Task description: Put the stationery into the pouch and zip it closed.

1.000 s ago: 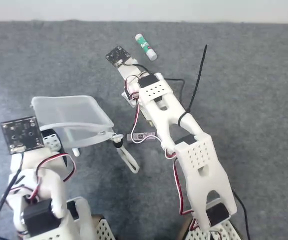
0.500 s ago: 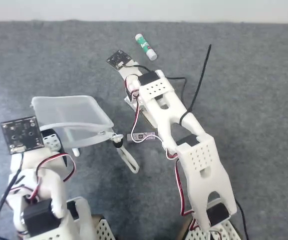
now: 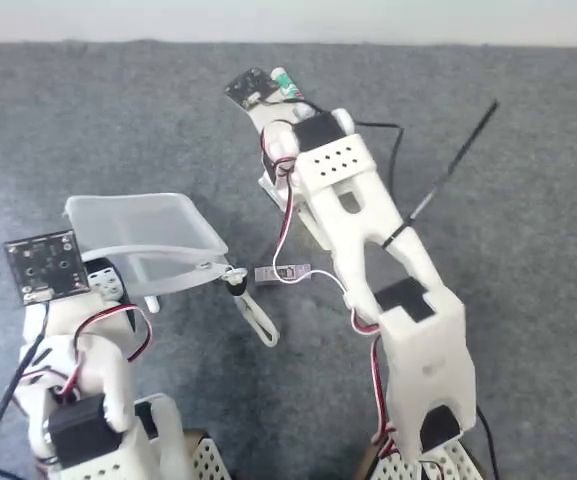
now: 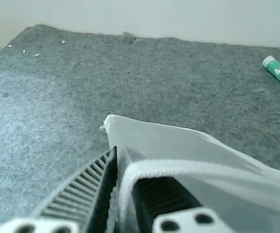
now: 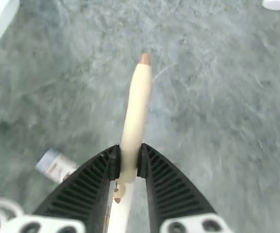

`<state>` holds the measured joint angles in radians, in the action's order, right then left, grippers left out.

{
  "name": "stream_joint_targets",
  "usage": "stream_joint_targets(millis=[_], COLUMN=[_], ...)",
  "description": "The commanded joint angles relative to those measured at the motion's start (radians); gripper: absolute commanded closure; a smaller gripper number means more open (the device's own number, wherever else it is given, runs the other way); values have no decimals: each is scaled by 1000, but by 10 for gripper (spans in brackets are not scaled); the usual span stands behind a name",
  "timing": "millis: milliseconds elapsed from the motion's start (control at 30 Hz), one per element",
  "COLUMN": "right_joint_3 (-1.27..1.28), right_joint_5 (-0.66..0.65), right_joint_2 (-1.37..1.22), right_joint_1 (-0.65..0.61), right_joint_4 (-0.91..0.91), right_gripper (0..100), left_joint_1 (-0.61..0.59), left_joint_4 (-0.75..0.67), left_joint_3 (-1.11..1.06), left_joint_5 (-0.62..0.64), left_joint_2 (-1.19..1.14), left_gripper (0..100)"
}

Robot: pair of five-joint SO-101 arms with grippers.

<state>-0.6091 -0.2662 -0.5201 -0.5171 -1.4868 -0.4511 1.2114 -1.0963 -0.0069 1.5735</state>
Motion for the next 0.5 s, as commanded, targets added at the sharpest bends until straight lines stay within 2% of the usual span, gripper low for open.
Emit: stream_joint_targets(millis=[0,267,467], right_joint_3=[-21,-17,41], right_joint_5=[6,5,5], right_joint_2=[139,173,173], right_joint_1=[5,56,131], right_joint_4=[-81,-285,-300], right_gripper=[991,991,991], left_joint_1=[3,3,3], left_joint_4=[-46,-48,-44], left_joint_3=[18,15,15], left_joint_5=[-8,-8,-8], left_joint_2=[-3,-3,-3], left_gripper=[991,991,991])
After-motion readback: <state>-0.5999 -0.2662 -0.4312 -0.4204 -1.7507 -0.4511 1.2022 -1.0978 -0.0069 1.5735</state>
